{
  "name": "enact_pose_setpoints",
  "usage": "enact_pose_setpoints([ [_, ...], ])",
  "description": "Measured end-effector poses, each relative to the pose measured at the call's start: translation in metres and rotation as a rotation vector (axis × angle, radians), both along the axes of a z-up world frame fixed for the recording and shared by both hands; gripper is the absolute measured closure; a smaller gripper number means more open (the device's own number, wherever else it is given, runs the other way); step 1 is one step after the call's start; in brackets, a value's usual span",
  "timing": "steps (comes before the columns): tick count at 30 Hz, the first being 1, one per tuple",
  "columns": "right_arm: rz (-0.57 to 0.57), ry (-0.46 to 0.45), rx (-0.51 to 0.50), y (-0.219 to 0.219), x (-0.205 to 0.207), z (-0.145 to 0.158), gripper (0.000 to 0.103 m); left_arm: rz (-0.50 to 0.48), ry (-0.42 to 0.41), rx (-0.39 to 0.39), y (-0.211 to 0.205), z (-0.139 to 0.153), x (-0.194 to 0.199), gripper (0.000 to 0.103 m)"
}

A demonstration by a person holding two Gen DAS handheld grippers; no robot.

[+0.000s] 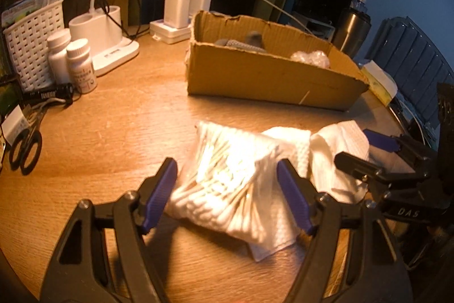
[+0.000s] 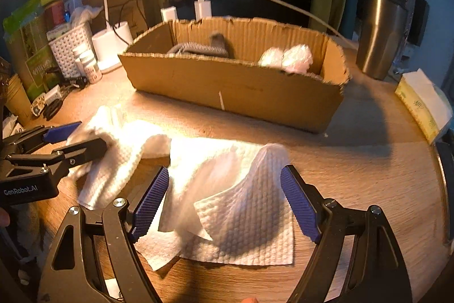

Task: Organize soft objects
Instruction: 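Close the left gripper on the cotton swab bag while the right gripper grasps a white paper towel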

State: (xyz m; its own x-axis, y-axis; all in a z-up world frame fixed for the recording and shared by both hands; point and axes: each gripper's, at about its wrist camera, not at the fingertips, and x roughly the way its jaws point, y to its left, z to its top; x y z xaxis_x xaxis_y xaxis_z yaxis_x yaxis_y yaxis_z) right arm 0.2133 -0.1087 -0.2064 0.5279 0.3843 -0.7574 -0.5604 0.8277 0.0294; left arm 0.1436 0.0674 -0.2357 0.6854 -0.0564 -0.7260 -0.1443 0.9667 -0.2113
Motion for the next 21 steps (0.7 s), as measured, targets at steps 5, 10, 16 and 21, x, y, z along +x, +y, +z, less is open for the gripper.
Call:
enact_pose_setpoints([
  [5, 0.003, 0.04, -0.027, 0.0038, 0.0018, -0.0094, 0.035, -0.002, 0.029, -0.008, 0.0012, -0.004, 0.0032, 0.029],
  [10, 0.007, 0.024, -0.047, 0.0052, 0.0005, -0.0105, 0.061, -0.009, 0.015, -0.024, 0.0028, -0.0027, 0.0015, 0.031],
  [16, 0.014, 0.021, -0.023, 0.0007, -0.0007, -0.0098, 0.085, -0.021, -0.005, -0.005, 0.0007, 0.0015, -0.0016, 0.05],
  [21, 0.033, 0.005, -0.012, -0.0023, -0.007, -0.0058, 0.09, -0.03, -0.017, 0.012, -0.0025, 0.004, -0.0048, 0.051],
])
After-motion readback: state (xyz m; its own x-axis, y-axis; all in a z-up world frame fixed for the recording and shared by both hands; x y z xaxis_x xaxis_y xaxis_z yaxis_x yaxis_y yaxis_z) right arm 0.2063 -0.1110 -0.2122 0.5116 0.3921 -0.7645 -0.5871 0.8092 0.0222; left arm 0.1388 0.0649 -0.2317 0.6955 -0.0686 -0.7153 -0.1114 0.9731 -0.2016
